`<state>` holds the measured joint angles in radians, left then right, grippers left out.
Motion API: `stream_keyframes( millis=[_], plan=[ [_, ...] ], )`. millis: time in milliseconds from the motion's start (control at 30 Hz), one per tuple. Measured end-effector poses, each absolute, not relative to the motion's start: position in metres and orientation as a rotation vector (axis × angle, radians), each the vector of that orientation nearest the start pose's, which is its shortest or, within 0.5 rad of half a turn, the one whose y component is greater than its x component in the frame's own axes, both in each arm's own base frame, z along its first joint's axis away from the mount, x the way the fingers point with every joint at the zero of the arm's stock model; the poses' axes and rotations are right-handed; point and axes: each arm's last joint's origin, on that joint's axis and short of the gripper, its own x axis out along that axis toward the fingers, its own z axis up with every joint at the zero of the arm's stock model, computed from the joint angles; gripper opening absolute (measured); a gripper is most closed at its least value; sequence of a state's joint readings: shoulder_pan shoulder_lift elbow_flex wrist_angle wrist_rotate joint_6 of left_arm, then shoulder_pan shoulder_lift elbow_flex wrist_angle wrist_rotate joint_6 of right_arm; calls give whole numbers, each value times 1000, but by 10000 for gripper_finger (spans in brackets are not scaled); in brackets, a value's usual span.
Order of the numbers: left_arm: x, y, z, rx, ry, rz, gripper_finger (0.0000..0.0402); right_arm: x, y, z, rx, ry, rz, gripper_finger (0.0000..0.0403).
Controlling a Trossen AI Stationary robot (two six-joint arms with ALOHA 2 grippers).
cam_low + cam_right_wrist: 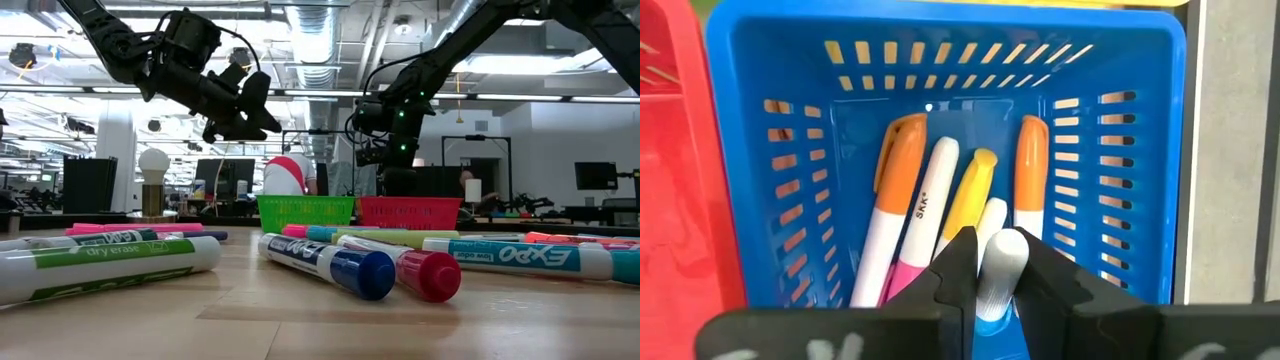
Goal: Pick & Place Markers
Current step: Put the small blue highlighter pen into the blue bin, then put the small pink highlighter pen into the blue bin
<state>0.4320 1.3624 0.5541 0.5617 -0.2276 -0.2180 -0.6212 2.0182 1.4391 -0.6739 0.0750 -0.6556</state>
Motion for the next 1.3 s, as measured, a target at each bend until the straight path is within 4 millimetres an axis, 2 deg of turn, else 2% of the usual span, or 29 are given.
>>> stream_keyframes(
  millis=[400, 600, 867, 1067, 1300],
  plan=[
    [243, 119, 203, -235, 178, 681, 198, 326, -236, 166, -211, 1350, -176, 89],
    [243, 119, 202, -235, 178, 681, 198, 327, -237, 169, -238, 1354, -166, 96],
    [243, 119, 202, -235, 178, 681, 198, 345, -231, 207, -253, 1331, -158, 95],
    [243, 119, 202, -235, 178, 680, 198, 353, -217, 240, -208, 1356, -151, 95],
    [243, 119, 202, -236, 178, 680, 198, 355, -198, 262, -107, 1416, -165, 95]
  ],
)
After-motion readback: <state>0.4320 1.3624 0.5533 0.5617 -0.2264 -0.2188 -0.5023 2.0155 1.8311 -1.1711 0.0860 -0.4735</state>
